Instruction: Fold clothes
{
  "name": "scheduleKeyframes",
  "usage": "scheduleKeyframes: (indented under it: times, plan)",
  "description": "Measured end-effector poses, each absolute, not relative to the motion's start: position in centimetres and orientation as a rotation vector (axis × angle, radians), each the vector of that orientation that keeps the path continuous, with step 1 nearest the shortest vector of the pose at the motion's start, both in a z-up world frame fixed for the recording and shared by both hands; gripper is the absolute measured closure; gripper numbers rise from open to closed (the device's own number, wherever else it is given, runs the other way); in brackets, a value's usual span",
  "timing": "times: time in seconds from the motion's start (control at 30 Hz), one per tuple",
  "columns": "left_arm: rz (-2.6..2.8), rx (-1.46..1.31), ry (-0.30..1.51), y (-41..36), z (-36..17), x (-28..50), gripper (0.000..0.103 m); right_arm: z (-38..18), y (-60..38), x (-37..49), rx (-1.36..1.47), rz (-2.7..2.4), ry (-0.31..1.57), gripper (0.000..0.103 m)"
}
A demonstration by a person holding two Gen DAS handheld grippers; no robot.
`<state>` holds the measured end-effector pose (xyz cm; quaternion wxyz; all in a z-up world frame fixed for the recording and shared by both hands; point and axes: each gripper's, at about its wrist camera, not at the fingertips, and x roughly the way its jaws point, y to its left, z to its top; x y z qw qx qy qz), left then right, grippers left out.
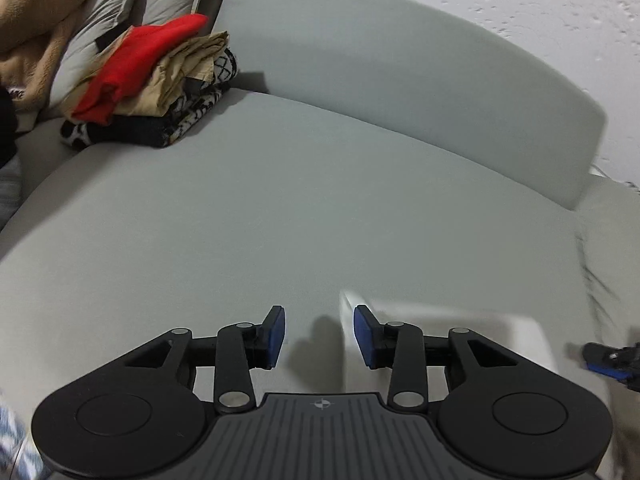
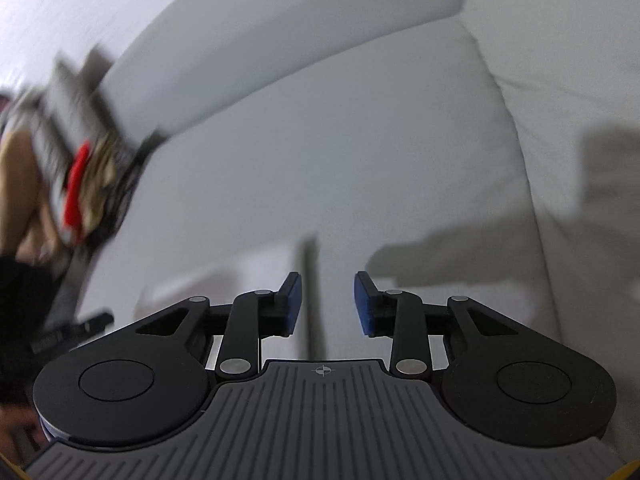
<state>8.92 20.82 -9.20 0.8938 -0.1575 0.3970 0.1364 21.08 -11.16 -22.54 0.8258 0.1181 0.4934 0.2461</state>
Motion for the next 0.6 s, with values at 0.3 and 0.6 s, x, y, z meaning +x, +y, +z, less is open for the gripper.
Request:
scheduleKeyframes:
  times: [0.3,0.6]
  plan:
    - [0.06,-0.287,0.879,12.8,-9.9,-0.8,0.088,-20.9,-10.6,10.5,-0.029,0.659,0.997,0.074]
    - [-0.03,-0.077,0.858,7.4,-14.1,-1.8,0.098,-22.6,-9.0,4.5,-0.371,0.675,0.936,0.079]
